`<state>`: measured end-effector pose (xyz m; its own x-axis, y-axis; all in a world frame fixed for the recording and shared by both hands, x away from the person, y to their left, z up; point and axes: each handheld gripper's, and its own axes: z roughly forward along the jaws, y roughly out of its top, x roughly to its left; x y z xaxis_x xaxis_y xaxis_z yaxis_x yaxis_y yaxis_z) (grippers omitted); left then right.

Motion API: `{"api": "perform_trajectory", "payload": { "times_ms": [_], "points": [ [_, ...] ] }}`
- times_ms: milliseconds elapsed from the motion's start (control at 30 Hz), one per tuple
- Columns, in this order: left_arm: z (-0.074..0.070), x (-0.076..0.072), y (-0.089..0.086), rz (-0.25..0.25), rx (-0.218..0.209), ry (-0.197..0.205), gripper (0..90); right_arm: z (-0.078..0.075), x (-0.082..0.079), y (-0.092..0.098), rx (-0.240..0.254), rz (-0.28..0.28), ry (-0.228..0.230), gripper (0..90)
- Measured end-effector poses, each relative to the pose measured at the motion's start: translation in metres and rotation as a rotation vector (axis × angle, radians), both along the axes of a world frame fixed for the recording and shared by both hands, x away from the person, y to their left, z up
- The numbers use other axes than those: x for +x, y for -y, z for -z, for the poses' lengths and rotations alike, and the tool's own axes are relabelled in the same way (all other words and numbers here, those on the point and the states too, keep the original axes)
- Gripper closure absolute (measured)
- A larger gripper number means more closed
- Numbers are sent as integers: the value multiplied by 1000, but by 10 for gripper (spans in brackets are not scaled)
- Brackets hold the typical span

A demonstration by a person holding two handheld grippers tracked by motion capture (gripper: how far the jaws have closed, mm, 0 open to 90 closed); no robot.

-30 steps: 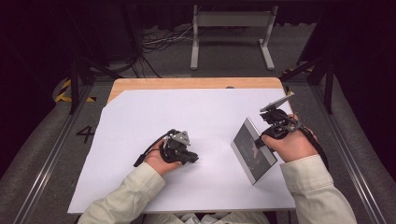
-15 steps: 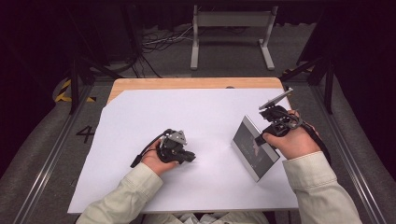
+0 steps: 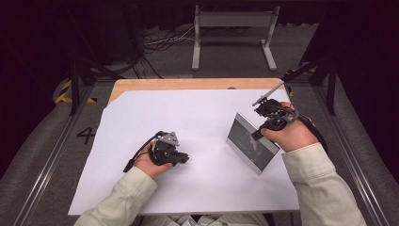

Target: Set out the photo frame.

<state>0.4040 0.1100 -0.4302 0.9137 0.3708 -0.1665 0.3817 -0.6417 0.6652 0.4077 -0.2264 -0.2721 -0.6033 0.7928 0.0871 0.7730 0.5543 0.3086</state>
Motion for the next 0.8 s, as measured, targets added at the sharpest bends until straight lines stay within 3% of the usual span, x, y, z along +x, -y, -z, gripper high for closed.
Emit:
{"api": "perform_trajectory", "payload": {
  "times_ms": [433, 800],
  "points": [
    [1, -5, -26, -68, -3, 5, 824, -5, 17, -22, -32, -216, 37, 839],
    [1, -6, -30, -85, -5, 6, 826, -10, 26, -38, -45, -365, 63, 839]
  ]
}}
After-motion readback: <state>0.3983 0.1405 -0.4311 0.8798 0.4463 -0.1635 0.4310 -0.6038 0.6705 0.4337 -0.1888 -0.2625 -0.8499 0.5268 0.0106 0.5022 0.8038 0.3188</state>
